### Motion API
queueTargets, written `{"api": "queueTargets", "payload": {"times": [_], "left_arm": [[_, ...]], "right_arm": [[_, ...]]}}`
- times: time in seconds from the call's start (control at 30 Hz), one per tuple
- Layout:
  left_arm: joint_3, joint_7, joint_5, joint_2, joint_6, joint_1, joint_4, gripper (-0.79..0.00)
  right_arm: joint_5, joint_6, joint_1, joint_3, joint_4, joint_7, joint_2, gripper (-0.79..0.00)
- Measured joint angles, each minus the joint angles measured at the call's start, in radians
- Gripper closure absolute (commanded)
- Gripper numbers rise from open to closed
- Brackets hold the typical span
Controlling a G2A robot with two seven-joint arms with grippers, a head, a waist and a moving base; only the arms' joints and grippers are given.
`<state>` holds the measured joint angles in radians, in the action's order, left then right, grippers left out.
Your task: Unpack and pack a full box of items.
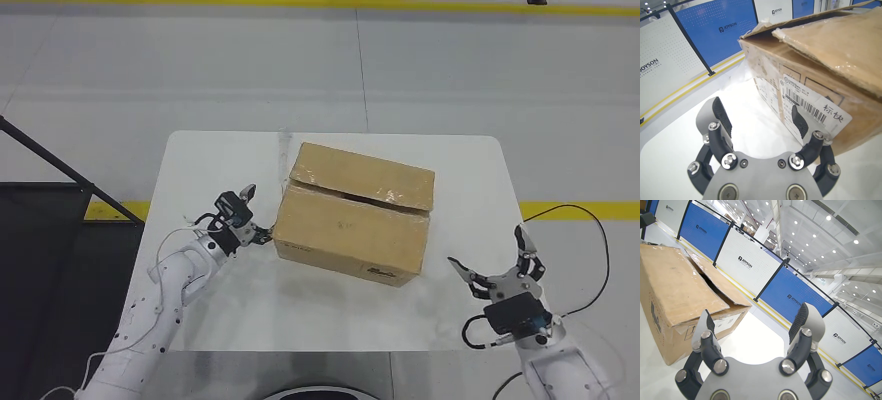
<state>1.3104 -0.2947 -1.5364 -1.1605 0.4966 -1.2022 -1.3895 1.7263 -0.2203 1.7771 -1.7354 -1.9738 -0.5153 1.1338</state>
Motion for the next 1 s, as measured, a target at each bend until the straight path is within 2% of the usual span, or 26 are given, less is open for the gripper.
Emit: {"api": "queueTargets", "payload": {"times": [0.2, 0.33, 0.43, 0.6, 0.67, 0.77, 1.0], "left_arm": [[-0.006, 0.007, 0.027, -0.001, -0.010, -0.022, -0.021, -0.785], [0.029, 0.011, 0.126, -0.002, -0.016, -0.021, -0.014, -0.785], [0.075, 0.032, 0.234, -0.005, -0.071, -0.021, -0.016, -0.785], [0.099, 0.077, 0.383, -0.023, -0.293, -0.012, -0.052, -0.785], [0.091, 0.091, 0.434, -0.032, -0.353, 0.004, -0.054, -0.785], [0.086, 0.097, 0.482, -0.038, -0.372, 0.018, -0.052, -0.785], [0.103, 0.086, 0.494, -0.041, -0.395, 0.009, -0.056, -0.785]], "right_arm": [[-0.163, 0.016, -0.073, 0.011, 0.049, 0.131, 0.009, -0.785], [-0.185, 0.028, -0.086, 0.004, 0.060, 0.201, 0.010, -0.785], [-0.184, 0.028, -0.085, 0.004, 0.059, 0.194, 0.010, -0.785], [-0.206, 0.047, -0.098, 0.012, 0.067, 0.223, 0.013, -0.785], [-0.232, 0.103, -0.149, 0.041, 0.089, 0.317, 0.019, -0.785], [-0.199, 0.207, -0.252, 0.122, 0.141, 0.438, 0.030, -0.785], [-0.178, 0.330, -0.484, 0.279, 0.353, 0.511, 0.058, -0.785]]}}
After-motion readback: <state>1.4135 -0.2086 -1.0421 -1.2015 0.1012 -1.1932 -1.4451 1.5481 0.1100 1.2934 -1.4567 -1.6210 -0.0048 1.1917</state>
